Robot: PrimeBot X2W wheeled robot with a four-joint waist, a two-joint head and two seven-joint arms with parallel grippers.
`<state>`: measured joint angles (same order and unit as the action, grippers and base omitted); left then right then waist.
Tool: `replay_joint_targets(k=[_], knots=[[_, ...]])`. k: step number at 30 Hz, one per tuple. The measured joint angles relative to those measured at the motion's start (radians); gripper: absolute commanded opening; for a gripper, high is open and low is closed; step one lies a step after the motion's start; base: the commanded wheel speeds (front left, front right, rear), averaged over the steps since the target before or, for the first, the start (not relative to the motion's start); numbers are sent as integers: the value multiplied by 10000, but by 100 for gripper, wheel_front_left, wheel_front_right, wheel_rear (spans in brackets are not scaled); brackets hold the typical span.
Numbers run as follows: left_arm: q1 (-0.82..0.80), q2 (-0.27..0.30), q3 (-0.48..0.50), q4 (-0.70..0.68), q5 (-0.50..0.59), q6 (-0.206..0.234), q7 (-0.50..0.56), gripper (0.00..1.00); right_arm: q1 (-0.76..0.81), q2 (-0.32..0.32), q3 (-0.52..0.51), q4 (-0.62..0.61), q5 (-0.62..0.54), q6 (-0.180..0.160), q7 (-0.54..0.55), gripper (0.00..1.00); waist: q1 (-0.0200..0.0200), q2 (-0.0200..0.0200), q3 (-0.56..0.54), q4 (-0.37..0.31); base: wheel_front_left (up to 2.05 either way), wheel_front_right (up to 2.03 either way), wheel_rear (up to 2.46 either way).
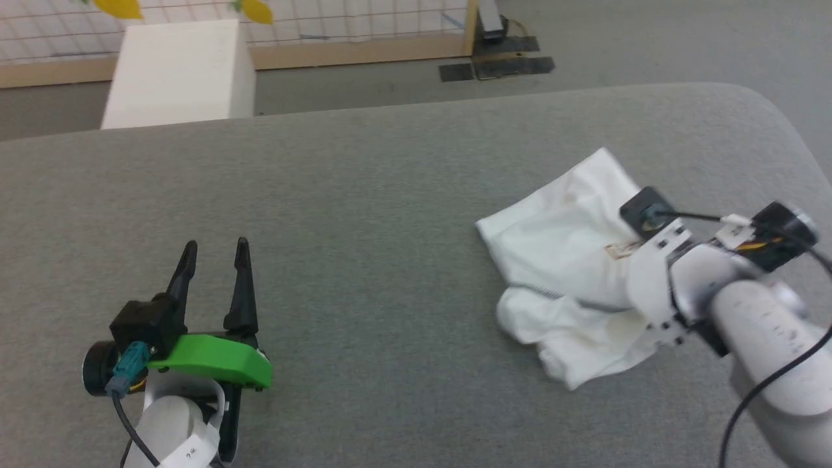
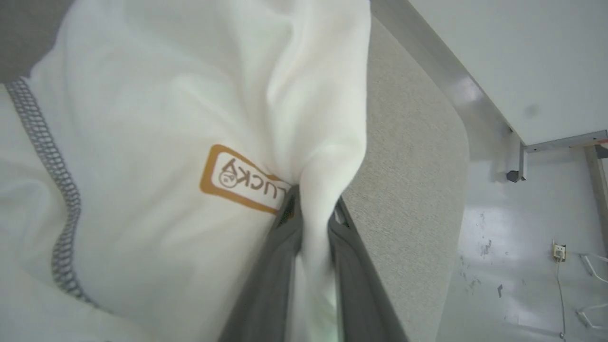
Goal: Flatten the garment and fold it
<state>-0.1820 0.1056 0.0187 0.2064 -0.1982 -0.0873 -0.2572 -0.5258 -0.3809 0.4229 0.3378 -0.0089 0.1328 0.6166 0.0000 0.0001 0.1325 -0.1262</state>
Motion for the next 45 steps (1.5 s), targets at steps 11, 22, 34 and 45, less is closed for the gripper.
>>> replay_joint_targets(k=[11,22,34,45], knots=[[-580,422,-148,-874,548,0,10,100,-1051,-1114,-1517,890,-834,0,-855,0,0,0,1228,-1405,0,0,0],[-1004,1060,-280,-1630,654,-10,713,100,-1687,-508,-4295,2040,-2383,0,-2591,0,1,0,2884,-2256,0,0,0],[-1176,1319,-355,-1975,663,-38,1014,100,-2462,-29,-6057,3089,-3363,0,-3893,100,1,0,3828,-2299,0,0,0],[-797,736,-685,-715,401,0,378,100,-2230,25,-6583,3442,-3060,0,-5908,100,0,0,2550,-1997,0,0,0]])
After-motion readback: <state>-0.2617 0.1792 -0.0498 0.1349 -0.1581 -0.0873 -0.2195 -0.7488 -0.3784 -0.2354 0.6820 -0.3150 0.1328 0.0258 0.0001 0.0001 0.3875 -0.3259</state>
